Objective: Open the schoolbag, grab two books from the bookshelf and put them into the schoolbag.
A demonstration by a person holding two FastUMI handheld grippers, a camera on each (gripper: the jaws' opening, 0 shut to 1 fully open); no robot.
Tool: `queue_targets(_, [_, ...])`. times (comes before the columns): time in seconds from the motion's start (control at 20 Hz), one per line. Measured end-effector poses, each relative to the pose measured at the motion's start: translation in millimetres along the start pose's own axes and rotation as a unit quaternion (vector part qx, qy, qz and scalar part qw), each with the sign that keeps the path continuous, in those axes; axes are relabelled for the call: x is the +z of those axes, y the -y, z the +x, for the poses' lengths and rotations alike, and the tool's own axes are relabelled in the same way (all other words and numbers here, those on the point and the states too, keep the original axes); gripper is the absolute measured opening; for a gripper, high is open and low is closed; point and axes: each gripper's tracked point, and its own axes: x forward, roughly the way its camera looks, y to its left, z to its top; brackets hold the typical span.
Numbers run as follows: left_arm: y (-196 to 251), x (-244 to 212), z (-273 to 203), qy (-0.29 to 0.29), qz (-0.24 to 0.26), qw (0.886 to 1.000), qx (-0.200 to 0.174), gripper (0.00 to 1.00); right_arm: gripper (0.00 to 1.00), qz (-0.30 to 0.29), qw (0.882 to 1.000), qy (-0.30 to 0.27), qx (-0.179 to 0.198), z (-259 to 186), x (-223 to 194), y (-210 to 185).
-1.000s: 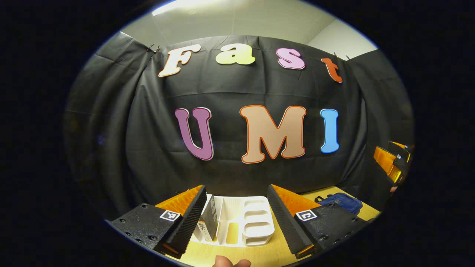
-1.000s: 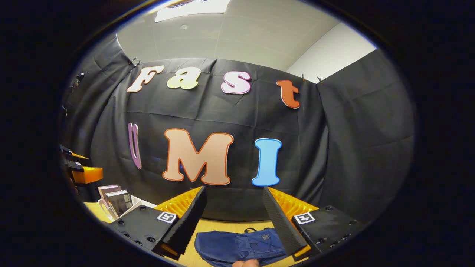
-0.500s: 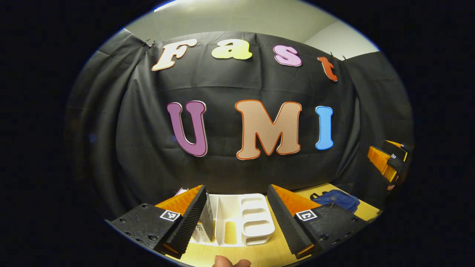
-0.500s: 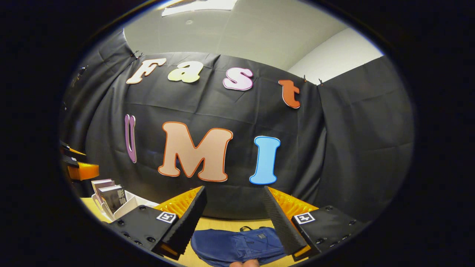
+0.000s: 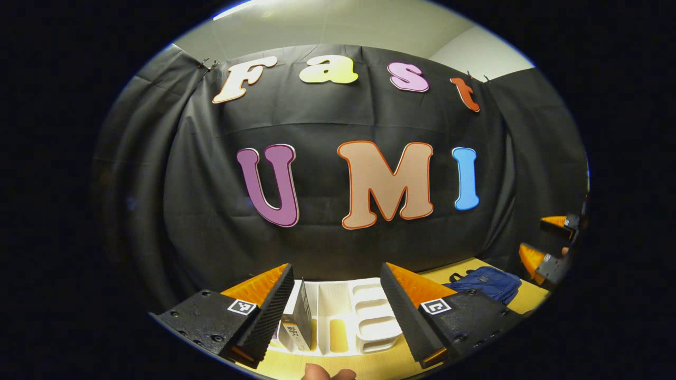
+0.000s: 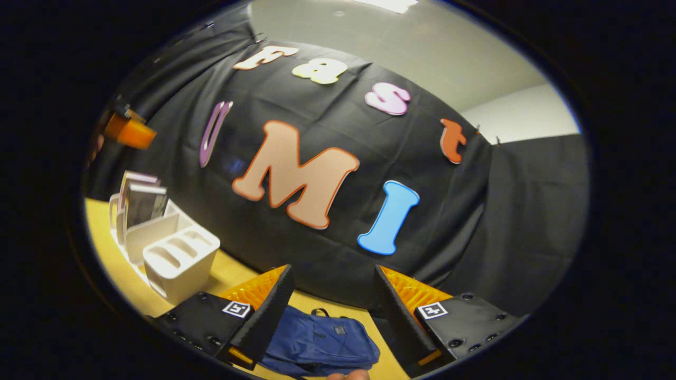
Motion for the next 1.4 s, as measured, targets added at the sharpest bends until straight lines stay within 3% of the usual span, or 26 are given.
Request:
queue_targets(0.1, [-3.3,-3.2,0.4,-0.006,-0.008,1.0,0.013,0.97,1.0,-0.085,0.995,-0.009,0.043,-4.4,-33.8,-28.4])
queue_targets(0.25, [-3.3,-6.5,-1.7,-0.013,-0.02,0.999,0.024,0.96,0.91,-0.183,0.975,-0.018,0.121,-8.0,-87.2,-79.8])
queue_targets(0.3, [-5.8,-8.8,-2.6,-0.016,-0.019,0.999,0.03,0.98,0.92,-0.201,0.968,-0.028,0.145,-10.4,-105.2,-94.5])
queue_targets(0.35, [-9.2,-8.5,-4.0,-0.016,-0.017,0.999,0.037,0.96,1.0,-0.217,0.962,-0.039,0.163,-11.6,-125.2,-101.3])
queue_targets(0.4, [-13.2,-6.8,-5.5,-0.015,-0.016,0.999,0.043,0.96,1.0,-0.234,0.955,-0.047,0.177,-12.2,-139.4,-107.6])
queue_targets(0.45, [-17.1,-5.8,-7.8,-0.014,-0.015,0.999,0.05,0.97,0.92,-0.25,0.949,-0.052,0.184,-8.2,-153.6,-112.5])
queue_targets(0.75, [-31.1,-4.0,-18.5,-0.014,-0.023,0.996,0.081,0.97,0.89,-0.311,0.911,-0.1,0.251,2.0,-215.4,-140.3])
queue_targets(0.9, [-35.6,-6.1,-22.7,-0.018,-0.028,0.995,0.092,0.97,0.89,-0.334,0.9,-0.11,0.258,10.9,-231.7,-149.0])
queue_targets(1.15, [-35.8,-5.4,-29.1,-0.02,-0.036,0.994,0.097,0.96,0.89,-0.327,0.906,-0.129,0.237,33.1,-238.8,-150.0])
queue_targets(1.3, [-32.3,-8.3,-29.5,-0.027,-0.05,0.994,0.096,0.97,0.89,-0.326,0.899,-0.145,0.253,39.7,-244.2,-162.8])
queue_targets(1.4, [-32.1,-8.4,-30.9,-0.027,-0.058,0.993,0.097,0.96,0.57,-0.327,0.895,-0.157,0.261,39.6,-250.3,-167.8])
